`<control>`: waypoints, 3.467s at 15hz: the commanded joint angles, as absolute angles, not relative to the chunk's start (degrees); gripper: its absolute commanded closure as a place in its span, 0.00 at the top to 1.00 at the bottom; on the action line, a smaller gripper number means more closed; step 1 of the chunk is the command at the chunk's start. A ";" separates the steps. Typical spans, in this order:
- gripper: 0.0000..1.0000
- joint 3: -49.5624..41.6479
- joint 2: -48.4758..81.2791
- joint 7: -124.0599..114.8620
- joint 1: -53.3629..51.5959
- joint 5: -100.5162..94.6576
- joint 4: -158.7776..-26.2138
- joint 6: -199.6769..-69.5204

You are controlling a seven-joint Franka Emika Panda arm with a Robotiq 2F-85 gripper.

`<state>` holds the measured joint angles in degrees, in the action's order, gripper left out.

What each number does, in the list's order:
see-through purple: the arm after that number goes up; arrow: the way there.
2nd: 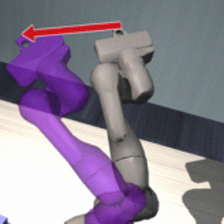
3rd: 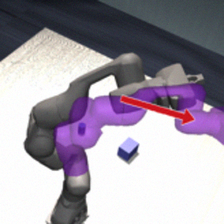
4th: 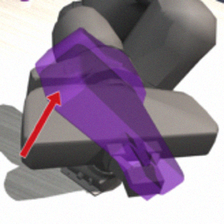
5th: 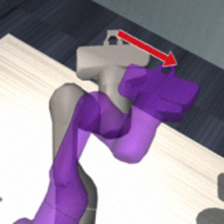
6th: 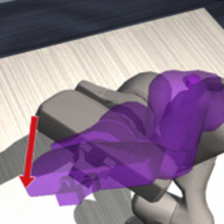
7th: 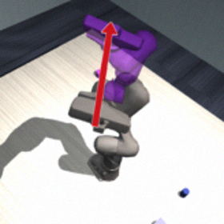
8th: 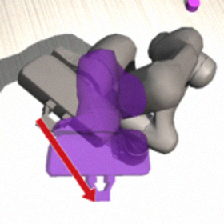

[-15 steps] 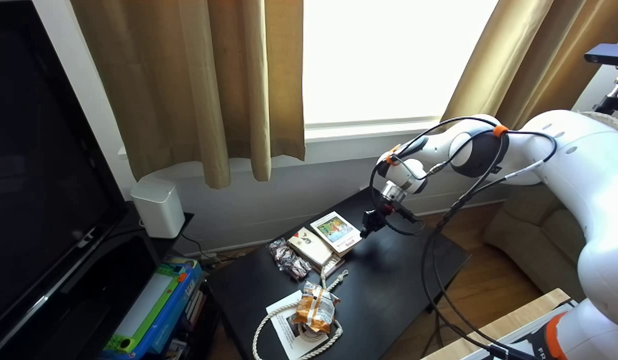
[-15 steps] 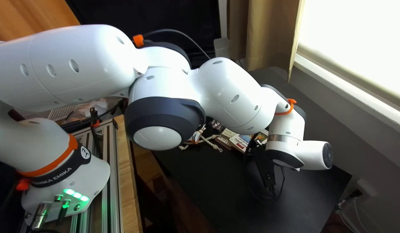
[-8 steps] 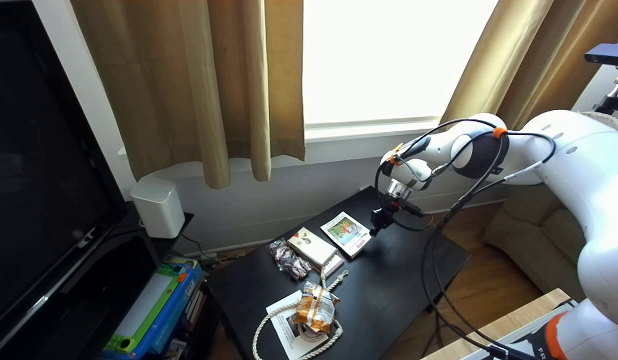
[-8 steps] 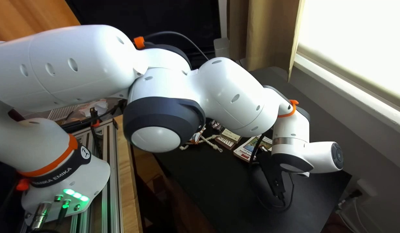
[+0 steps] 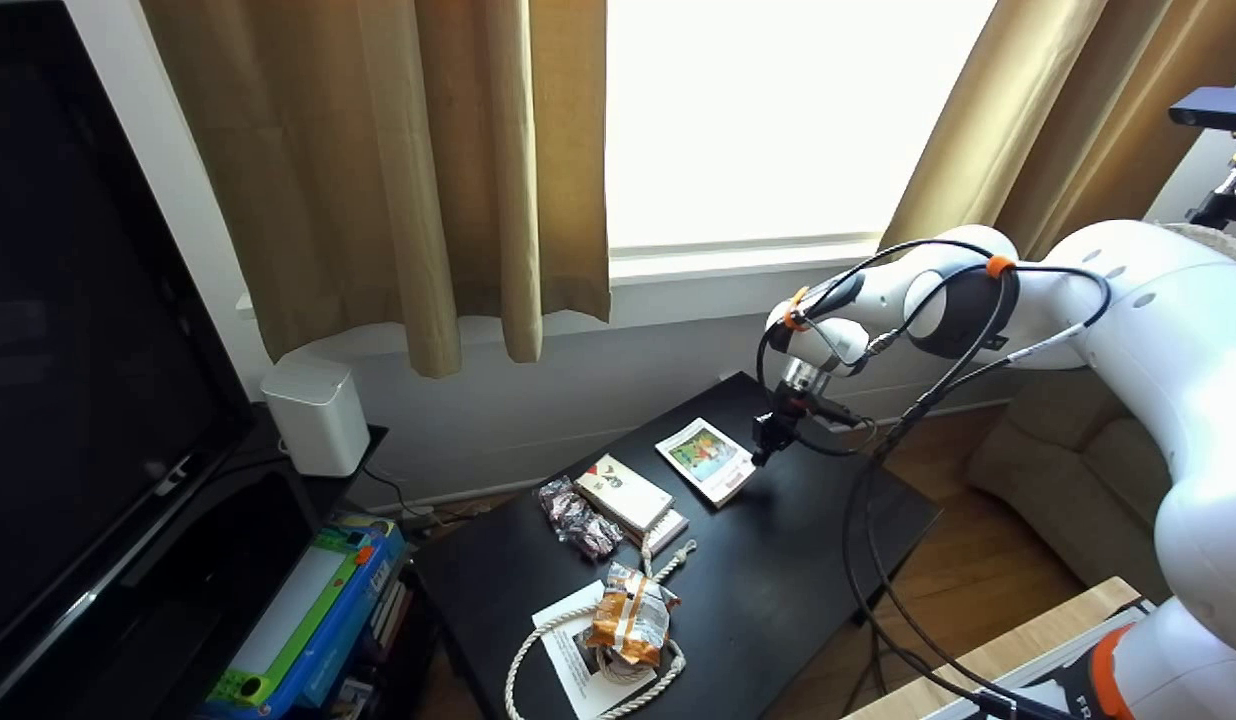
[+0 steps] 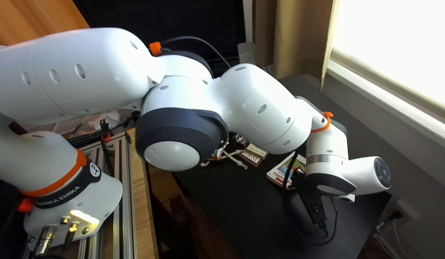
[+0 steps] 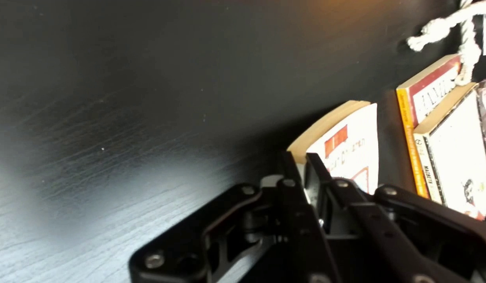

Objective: Put one book on the table

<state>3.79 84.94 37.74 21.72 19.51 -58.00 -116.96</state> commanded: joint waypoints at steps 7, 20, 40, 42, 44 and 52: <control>0.70 3.99 85.84 33.81 21.37 15.45 -55.49 -119.41; 1.00 -0.21 74.65 30.43 11.59 14.82 -63.90 -127.13; 1.00 -4.72 42.69 12.65 -1.07 -5.46 -97.32 -130.12; 1.00 -4.54 40.63 11.72 -0.97 -6.63 -100.01 -131.90; 1.00 -4.07 38.88 11.73 -0.34 -6.90 -102.32 -133.22; 1.00 -2.95 41.20 12.68 0.72 -6.22 -98.12 -131.63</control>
